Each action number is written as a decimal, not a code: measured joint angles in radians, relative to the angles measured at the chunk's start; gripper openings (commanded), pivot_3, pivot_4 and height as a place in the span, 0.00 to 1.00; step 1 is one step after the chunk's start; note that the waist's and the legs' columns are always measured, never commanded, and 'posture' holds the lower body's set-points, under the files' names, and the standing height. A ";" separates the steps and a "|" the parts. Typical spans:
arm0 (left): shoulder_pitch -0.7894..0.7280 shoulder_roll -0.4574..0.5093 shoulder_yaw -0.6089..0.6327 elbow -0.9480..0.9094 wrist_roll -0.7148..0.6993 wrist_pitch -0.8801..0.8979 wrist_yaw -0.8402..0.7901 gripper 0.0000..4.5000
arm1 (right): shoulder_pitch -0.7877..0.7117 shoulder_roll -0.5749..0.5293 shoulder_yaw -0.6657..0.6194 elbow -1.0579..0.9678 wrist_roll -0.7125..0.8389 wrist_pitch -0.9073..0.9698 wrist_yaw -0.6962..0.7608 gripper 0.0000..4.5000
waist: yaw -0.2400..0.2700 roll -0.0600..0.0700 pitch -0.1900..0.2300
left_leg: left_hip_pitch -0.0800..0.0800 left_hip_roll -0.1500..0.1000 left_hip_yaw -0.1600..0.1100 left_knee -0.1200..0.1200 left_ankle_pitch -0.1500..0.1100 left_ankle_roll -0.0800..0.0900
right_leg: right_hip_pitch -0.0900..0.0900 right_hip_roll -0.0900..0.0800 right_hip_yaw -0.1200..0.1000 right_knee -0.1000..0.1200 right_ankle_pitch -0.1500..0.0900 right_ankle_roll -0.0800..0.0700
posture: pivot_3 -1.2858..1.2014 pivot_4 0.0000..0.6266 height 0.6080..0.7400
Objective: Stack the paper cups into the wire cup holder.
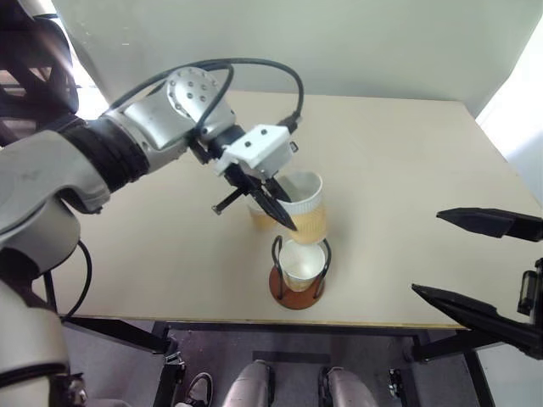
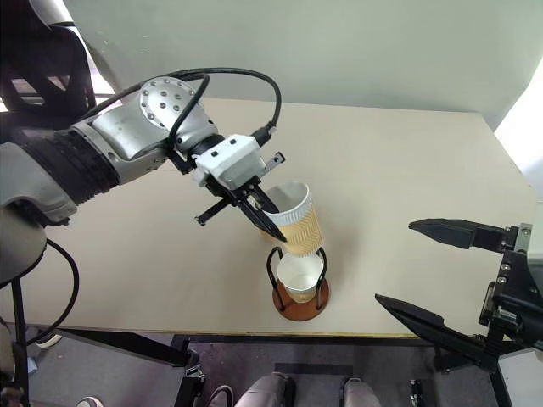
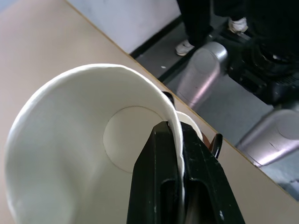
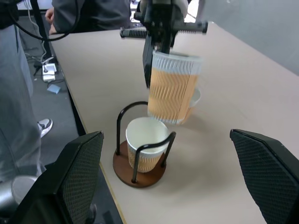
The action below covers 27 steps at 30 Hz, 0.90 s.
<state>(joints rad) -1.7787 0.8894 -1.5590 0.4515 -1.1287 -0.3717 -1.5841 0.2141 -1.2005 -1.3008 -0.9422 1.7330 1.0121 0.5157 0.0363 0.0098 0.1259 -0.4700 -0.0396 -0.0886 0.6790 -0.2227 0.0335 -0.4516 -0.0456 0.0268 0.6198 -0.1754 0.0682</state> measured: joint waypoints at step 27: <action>-0.038 -0.105 -0.234 0.075 0.006 -0.234 0.000 0.01 | 0.191 -0.001 -0.168 -0.073 0.129 -0.074 -0.144 1.00 | 0.001 0.000 0.000 | 0.008 0.000 0.001 0.006 -0.006 -0.007 | 0.006 0.000 0.001 0.007 -0.002 -0.011 | 0.52 0.24 1.00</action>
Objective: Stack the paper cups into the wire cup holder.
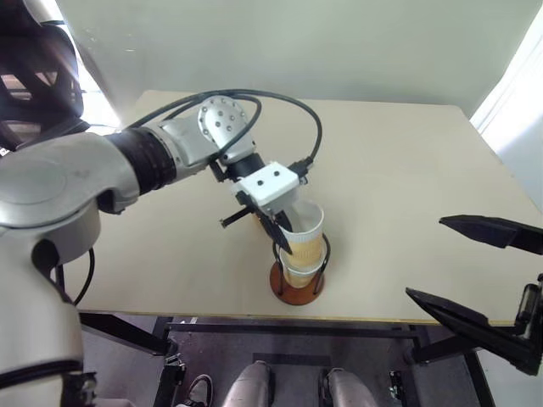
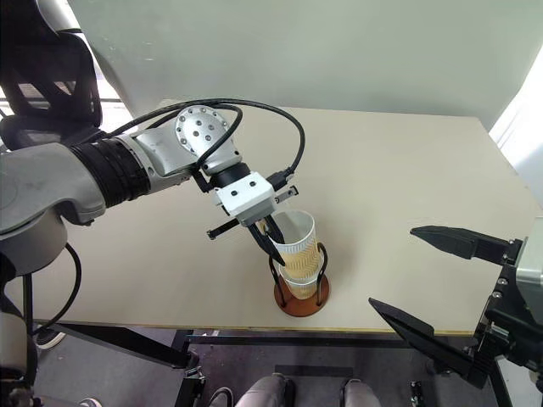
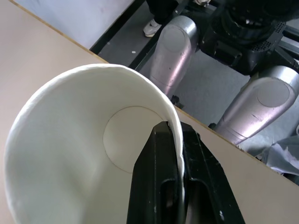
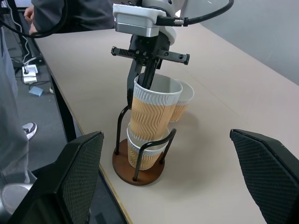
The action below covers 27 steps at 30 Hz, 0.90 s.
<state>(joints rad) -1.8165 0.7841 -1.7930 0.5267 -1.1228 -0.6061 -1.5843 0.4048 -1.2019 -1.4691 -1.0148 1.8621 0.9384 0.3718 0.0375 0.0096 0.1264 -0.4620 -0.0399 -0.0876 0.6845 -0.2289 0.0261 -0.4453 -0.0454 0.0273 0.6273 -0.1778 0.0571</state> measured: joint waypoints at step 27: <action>0.000 -0.055 -0.028 0.049 0.029 -0.040 0.000 0.38 | 0.036 -0.012 0.000 -0.023 0.009 -0.056 -0.046 1.00 | 0.001 0.000 0.000 | 0.000 0.000 0.000 0.000 0.000 0.000 | 0.000 0.000 0.000 0.000 0.001 0.002 | 0.52 0.24 1.00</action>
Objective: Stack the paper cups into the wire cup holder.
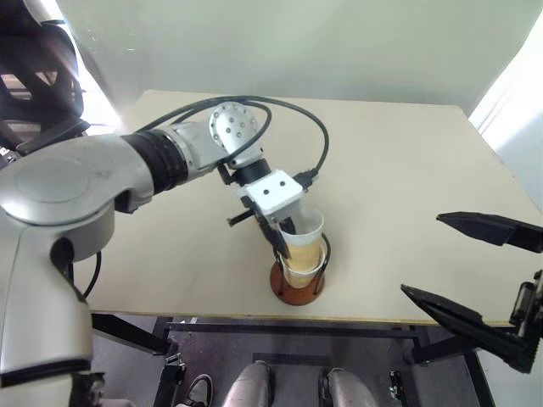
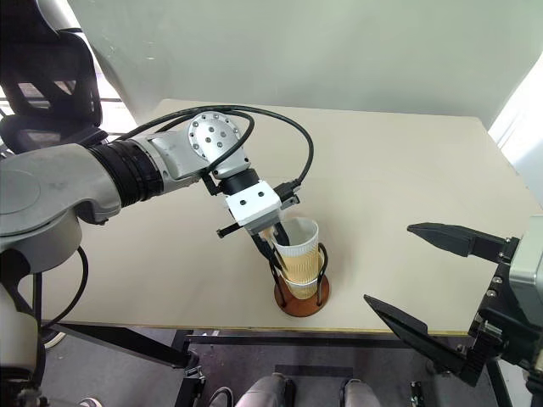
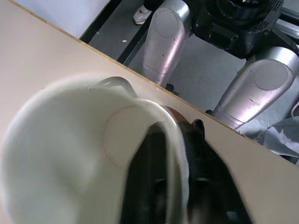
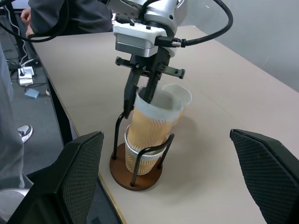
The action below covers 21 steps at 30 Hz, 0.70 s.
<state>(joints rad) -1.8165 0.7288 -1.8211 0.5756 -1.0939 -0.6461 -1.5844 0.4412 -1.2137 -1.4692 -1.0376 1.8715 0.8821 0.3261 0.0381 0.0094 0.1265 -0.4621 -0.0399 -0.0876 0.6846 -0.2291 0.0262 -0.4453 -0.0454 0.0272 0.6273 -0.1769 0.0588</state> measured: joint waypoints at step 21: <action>0.141 -0.026 0.451 0.516 0.254 0.174 -0.002 0.99 | 0.004 0.018 0.028 0.011 -0.067 -0.003 0.083 1.00 | -0.001 0.000 0.000 | 0.002 0.001 0.002 0.000 0.001 0.000 | 0.000 0.001 0.000 0.001 0.000 0.000 | 0.52 0.24 1.00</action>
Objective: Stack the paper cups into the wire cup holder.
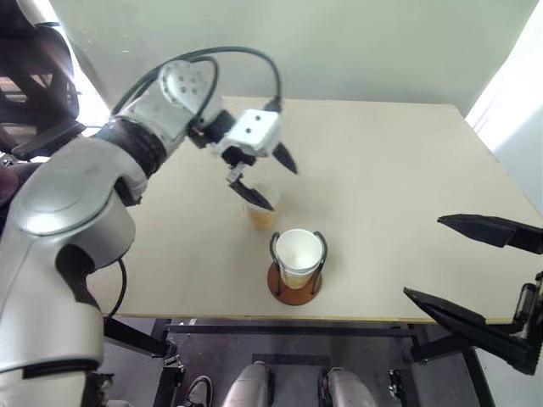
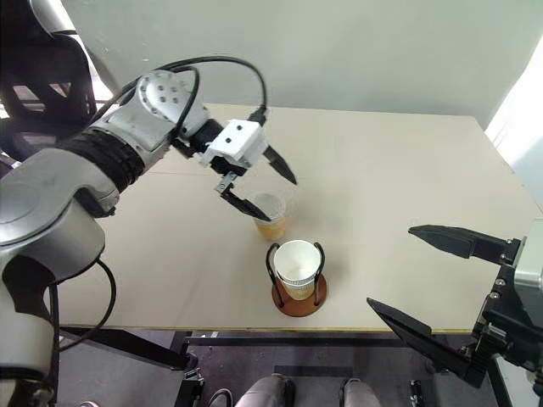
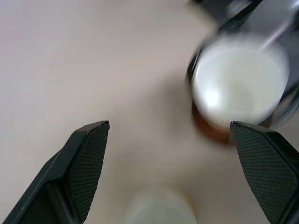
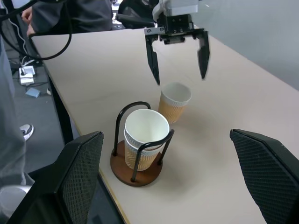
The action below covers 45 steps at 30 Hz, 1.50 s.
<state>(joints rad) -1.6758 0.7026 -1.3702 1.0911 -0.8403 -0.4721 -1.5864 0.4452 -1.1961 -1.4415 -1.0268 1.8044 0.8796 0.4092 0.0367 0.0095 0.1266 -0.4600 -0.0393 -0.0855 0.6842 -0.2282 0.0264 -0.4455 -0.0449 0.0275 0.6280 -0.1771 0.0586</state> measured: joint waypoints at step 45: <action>0.191 -0.184 0.767 0.178 0.700 0.070 0.002 0.01 | -0.004 0.004 -0.010 0.052 -0.082 0.087 0.097 1.00 | 0.014 -0.001 -0.001 | -0.008 -0.003 0.011 0.006 0.002 0.024 | -0.003 -0.006 0.002 -0.003 0.000 0.020 | 0.52 0.24 1.00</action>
<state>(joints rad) -1.4845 0.5182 -0.6035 1.2691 -0.1399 -0.4026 -1.5848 0.4408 -1.1924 -1.4517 -0.9749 1.7219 0.9663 0.5063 0.0505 0.0082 0.1258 -0.4678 -0.0424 -0.0748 0.6906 -0.2263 0.0508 -0.4488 -0.0509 0.0295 0.6249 -0.1767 0.0784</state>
